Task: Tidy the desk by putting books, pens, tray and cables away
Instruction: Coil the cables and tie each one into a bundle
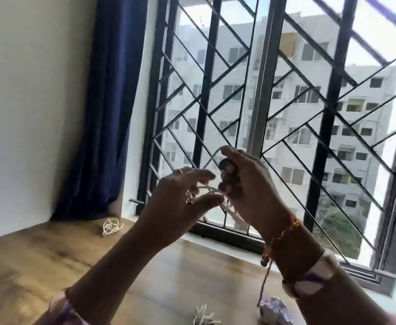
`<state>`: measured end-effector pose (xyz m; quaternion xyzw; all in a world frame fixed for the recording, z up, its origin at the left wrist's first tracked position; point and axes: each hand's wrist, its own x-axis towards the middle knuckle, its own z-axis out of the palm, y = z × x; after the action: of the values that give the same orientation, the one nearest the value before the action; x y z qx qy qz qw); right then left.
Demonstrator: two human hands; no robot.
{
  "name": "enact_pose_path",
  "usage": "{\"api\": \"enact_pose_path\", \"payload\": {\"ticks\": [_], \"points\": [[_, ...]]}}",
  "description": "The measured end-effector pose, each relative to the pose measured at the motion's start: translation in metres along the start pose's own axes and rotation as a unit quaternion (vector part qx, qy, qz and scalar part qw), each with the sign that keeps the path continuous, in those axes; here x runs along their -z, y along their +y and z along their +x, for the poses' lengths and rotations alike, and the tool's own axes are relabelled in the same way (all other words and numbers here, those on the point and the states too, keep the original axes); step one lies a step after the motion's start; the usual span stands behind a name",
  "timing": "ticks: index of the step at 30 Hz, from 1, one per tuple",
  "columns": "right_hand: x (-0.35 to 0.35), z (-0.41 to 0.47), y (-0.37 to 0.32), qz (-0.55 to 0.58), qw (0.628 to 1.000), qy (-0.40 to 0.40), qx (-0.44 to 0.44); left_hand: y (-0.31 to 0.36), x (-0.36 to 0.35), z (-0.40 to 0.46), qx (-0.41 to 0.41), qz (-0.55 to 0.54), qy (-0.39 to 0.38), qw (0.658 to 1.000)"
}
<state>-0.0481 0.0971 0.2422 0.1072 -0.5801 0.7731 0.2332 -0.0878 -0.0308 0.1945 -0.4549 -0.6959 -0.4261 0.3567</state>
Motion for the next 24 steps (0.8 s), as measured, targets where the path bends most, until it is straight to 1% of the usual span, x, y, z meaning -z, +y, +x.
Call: {"api": "enact_pose_path", "payload": {"ticks": [3, 5, 7, 10, 13, 15, 17, 18, 20, 21, 22, 23, 24], "points": [[-0.014, 0.016, 0.007, 0.036, 0.999, -0.032, -0.008, -0.021, 0.016, -0.003, -0.004, 0.069, -0.015, 0.998], [-0.019, 0.023, 0.012, 0.074, 0.995, -0.052, -0.043, -0.029, 0.025, -0.007, -0.007, 0.085, -0.010, 0.996], [-0.021, 0.030, 0.015, 0.113, 0.989, -0.055, -0.072, -0.031, 0.034, -0.012, -0.009, 0.103, 0.015, 0.995], [-0.017, 0.045, 0.007, 0.155, 0.985, -0.021, -0.077, -0.032, 0.054, -0.022, -0.030, 0.171, 0.063, 0.983], [-0.003, 0.060, -0.013, 0.190, 0.979, 0.049, -0.056, -0.045, 0.081, -0.046, -0.042, 0.230, 0.087, 0.968], [0.005, 0.064, -0.023, 0.170, 0.981, 0.070, -0.053, -0.057, 0.097, -0.061, -0.012, 0.280, 0.087, 0.956], [0.008, 0.064, -0.025, 0.121, 0.989, 0.060, -0.057, -0.065, 0.108, -0.069, 0.028, 0.294, 0.091, 0.951], [0.010, 0.064, -0.024, 0.091, 0.992, 0.056, -0.059, -0.067, 0.111, -0.070, 0.049, 0.277, 0.099, 0.955], [0.016, 0.062, -0.023, 0.026, 0.996, 0.053, -0.061, -0.062, 0.113, -0.067, 0.112, 0.178, 0.133, 0.968], [0.022, 0.060, -0.023, -0.004, 0.997, 0.054, -0.057, -0.056, 0.112, -0.063, 0.160, 0.098, 0.152, 0.970], [0.029, 0.057, -0.023, -0.028, 0.997, 0.059, -0.050, -0.049, 0.110, -0.058, 0.226, -0.013, 0.172, 0.959], [0.037, 0.055, -0.021, -0.053, 0.995, 0.071, -0.038, -0.043, 0.108, -0.052, 0.298, -0.144, 0.194, 0.923], [0.046, 0.048, -0.021, -0.093, 0.991, 0.092, -0.018, -0.035, 0.107, -0.046, 0.365, -0.262, 0.214, 0.868]]}}
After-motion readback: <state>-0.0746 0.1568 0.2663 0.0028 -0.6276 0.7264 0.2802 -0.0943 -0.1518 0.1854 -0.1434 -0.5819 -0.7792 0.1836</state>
